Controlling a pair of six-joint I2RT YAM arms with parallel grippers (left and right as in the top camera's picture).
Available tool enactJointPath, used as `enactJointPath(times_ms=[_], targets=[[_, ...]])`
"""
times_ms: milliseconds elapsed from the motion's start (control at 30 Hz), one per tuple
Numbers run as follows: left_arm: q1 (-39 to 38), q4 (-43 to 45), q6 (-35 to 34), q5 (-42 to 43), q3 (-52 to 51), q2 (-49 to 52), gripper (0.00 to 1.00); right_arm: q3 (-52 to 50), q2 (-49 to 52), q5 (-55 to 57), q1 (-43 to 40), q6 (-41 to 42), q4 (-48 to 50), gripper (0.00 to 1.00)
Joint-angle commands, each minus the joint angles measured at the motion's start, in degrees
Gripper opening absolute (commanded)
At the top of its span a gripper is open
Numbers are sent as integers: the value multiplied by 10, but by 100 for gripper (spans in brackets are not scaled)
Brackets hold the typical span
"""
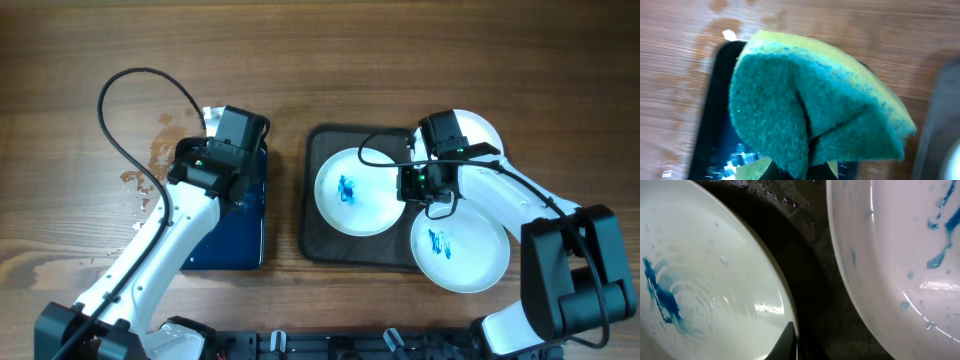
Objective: Clean dirty plates on tray and stack at the side
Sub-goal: 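Grip the left white plate's rim with the right gripper and tilt it, then scrub the tilted white plate with the sponge in the left gripper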
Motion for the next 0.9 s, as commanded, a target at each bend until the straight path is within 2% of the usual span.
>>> enactJointPath(times_ms=[0, 33, 100, 133, 200, 333, 500, 600, 767, 867], targets=[[-2, 24, -20, 168, 0, -11, 4, -6, -5, 24, 1, -10, -1, 4], [-2, 40, -20, 232, 0, -11, 4, -6, -5, 24, 1, -9, -1, 4], [-3, 108, -25, 428, 0, -4, 4, -6, -5, 17, 1, -9, 0, 4], [-5, 143, -64, 472, 0, 10, 4, -6, -5, 18, 1, -9, 0, 4], [-20, 185, -133, 499, 0, 52, 4, -6, -5, 18, 1, -9, 0, 4], [-57, 251, -226, 568, 0, 142, 4, -6, -5, 18, 1, -7, -1, 4], [-88, 321, -296, 623, 0, 226, 4, -6, -5, 17, 1, -5, -3, 4], [-99, 332, -304, 632, 0, 257, 4, -6, -5, 15, 1, -5, -4, 4], [-79, 319, -218, 622, 0, 288, 4, -6, -5, 11, 1, -5, -9, 4], [-61, 244, -159, 519, 0, 308, 4, -6, -5, 5, 1, -5, -10, 4]])
